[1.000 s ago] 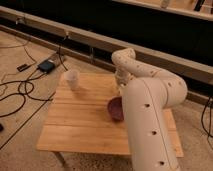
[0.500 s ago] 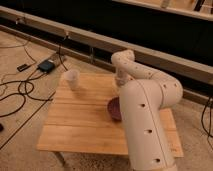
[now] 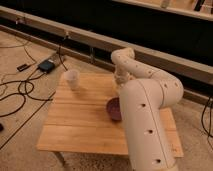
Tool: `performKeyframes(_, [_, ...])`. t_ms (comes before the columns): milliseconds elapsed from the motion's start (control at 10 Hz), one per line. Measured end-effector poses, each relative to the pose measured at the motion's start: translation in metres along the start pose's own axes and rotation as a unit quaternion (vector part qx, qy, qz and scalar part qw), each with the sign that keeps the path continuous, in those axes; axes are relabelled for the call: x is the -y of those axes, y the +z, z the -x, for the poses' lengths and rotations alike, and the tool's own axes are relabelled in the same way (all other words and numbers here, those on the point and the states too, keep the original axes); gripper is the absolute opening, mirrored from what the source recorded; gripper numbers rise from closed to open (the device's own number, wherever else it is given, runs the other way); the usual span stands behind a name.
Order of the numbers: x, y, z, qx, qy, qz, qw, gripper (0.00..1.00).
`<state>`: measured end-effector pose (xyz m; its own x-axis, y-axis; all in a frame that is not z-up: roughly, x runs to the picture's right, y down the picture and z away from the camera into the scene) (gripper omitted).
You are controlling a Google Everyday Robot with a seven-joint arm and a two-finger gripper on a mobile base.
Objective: Place the bottle in the ceramic bowl
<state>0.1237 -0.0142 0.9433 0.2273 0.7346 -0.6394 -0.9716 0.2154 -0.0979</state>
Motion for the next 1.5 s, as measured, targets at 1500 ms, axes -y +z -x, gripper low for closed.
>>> performKeyframes(1500, [-0.074, -0.05, -0.08, 0.034, -0.069, 0.011, 0.997, 0.14])
